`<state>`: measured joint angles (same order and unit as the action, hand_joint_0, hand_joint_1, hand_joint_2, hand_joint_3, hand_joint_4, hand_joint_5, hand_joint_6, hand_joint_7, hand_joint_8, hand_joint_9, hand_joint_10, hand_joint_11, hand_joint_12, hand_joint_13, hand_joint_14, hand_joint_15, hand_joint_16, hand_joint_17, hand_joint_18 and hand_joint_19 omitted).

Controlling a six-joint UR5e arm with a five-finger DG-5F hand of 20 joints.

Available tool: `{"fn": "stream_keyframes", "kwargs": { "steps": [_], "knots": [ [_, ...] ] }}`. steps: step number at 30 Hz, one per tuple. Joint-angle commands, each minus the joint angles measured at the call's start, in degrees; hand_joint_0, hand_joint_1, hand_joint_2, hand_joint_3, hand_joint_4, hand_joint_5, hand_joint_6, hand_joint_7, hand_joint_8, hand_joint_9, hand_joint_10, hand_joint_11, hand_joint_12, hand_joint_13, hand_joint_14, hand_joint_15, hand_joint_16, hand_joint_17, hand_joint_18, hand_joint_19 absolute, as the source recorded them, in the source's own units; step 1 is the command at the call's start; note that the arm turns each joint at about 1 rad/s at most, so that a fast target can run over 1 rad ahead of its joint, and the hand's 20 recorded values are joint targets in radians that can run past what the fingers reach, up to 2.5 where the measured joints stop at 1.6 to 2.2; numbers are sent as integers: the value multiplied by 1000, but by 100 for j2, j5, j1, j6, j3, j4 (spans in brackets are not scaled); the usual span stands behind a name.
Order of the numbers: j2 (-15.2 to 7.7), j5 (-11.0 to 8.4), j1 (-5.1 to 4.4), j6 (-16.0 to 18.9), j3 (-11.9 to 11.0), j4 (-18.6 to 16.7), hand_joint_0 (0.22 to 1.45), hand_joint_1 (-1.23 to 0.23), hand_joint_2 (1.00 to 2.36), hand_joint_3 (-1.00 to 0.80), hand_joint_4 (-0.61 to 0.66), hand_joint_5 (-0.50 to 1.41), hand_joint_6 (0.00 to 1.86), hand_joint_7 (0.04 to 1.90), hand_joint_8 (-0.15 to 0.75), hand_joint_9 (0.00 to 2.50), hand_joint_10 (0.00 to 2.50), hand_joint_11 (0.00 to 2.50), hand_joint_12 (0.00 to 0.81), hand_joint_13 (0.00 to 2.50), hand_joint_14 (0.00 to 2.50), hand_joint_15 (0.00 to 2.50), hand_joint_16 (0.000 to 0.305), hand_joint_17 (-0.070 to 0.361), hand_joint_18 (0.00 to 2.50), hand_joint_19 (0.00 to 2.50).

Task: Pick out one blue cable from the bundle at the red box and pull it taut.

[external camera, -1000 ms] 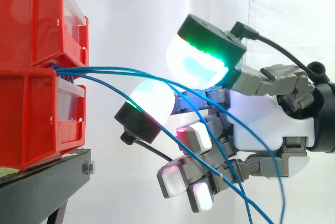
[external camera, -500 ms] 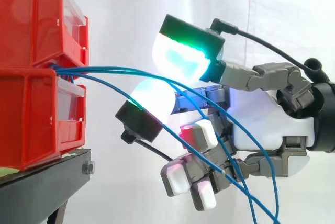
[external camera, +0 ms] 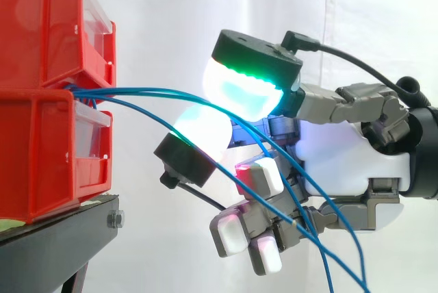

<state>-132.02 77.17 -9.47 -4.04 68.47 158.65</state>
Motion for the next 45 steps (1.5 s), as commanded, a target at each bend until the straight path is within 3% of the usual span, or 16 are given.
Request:
{"fn": "stream_keyframes", "kwargs": {
  "steps": [1, 8, 11, 16, 19, 22, 24, 29, 37, 45],
  "knots": [
    [0, 0, 6, -27, 0, -1, 752, -913, 1000, -500, -20, -110, 887, 1086, 315, 1294, 25, 654, 400, 1019, 23, 534, 54, 121, 909, 719],
    [18, 17, 50, -45, -88, 26, 713, -976, 1000, -500, -84, -96, 900, 1046, 296, 1316, 25, 651, 390, 1026, 23, 550, 52, 117, 911, 727],
    [9, 26, 68, -45, -202, 34, 670, -998, 1000, -500, -71, -92, 904, 1001, 294, 1322, 25, 649, 389, 1027, 24, 551, 52, 117, 908, 737],
    [9, 26, 85, -71, -193, 69, 570, -1003, 1000, -500, -4, -76, 893, 978, 290, 1368, 26, 660, 385, 1041, 24, 571, 53, 119, 917, 749],
    [18, 35, 103, -71, -193, 122, 520, -901, 1000, -500, -26, -63, 873, 978, 290, 1412, 23, 631, 399, 1092, 22, 563, 55, 124, 953, 749],
    [18, 9, 120, -80, -220, 96, 509, -708, 1000, -500, -46, -51, 845, 926, 277, 1477, 23, 622, 395, 1129, 21, 555, 56, 125, 979, 754],
    [18, 0, 120, -80, -220, 113, 536, -533, 1000, -500, -60, -40, 777, 1005, 259, 1497, 23, 599, 379, 1139, 22, 562, 54, 121, 968, 765],
    [18, 0, 112, -133, -220, 122, 567, -384, 1000, -500, -68, -26, 726, 1088, 243, 1536, 25, 597, 369, 1151, 22, 565, 53, 118, 956, 792],
    [9, -9, 120, -185, -211, 113, 595, -384, 1000, -500, 0, -27, 718, 1140, 262, 1540, 24, 609, 379, 1158, 24, 570, 54, 123, 955, 800],
    [9, -114, 112, -264, -220, 122, 618, -546, 1010, -373, 62, -66, 829, 1112, 306, 1500, 25, 658, 406, 1149, 24, 585, 57, 128, 948, 807]
  ]
}}
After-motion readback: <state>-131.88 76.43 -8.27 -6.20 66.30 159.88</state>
